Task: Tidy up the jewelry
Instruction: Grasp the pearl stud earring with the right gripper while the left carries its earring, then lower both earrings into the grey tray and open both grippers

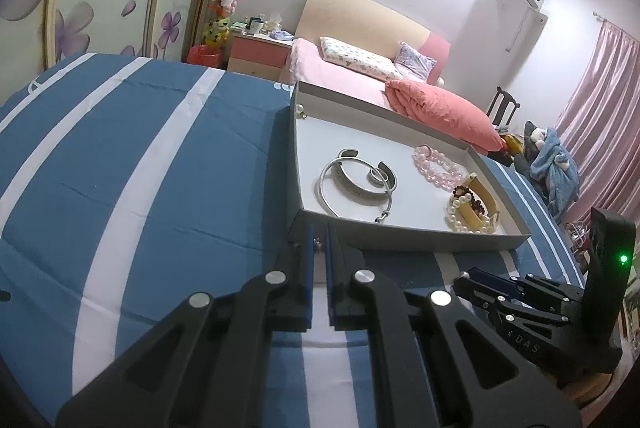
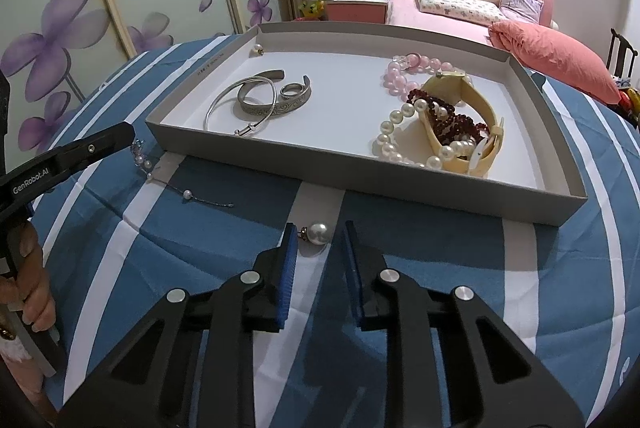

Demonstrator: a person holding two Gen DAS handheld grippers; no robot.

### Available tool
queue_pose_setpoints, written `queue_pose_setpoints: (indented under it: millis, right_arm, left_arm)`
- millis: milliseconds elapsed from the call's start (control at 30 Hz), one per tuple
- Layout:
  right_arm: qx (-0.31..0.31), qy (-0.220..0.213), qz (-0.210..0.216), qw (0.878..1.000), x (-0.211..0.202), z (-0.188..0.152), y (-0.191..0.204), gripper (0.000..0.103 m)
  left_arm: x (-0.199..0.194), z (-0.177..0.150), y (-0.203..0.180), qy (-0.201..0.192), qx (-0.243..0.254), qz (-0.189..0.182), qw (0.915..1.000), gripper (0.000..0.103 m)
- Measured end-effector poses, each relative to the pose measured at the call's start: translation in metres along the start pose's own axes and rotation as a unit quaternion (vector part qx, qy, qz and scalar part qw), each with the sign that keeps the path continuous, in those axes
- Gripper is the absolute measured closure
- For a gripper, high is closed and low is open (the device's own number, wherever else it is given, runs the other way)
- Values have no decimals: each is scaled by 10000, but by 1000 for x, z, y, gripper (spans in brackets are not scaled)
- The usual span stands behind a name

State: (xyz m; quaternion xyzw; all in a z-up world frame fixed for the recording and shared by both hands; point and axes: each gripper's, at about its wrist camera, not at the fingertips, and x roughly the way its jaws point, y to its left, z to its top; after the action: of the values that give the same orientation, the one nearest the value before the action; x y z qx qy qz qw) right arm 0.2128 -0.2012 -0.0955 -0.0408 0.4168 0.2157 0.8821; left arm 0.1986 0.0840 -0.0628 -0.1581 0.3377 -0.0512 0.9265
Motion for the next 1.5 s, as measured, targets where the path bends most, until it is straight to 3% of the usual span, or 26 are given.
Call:
queue_pose_setpoints:
  millis: [167, 500, 767, 1033, 1300, 1500]
  right_arm:
    - [-41, 12, -50, 10000, 1, 1, 0, 85]
    - [228, -49, -256, 9994, -8, -7, -21, 86]
    - [700, -819, -549, 9927, -51, -16, -61, 86]
    - [777, -1663, -541, 9815, -89, -4, -68, 86]
    - [725, -2361, -503, 9677, -112, -1, -55, 86]
    - [730, -2625, -451, 9611, -121, 2, -53, 86]
  left_arm:
    - [1, 0, 0, 6, 1, -6, 10000, 97]
    - [3, -2, -2, 22, -10, -27, 10000, 97]
    - [0, -4, -16, -12, 260, -54, 9996, 97]
    - [-19, 1, -40, -208, 578, -210, 9979, 97]
    - [-47, 10, -73, -725, 810, -331, 9935, 97]
    - [-61, 15, -93, -1108, 1006, -277, 9883, 97]
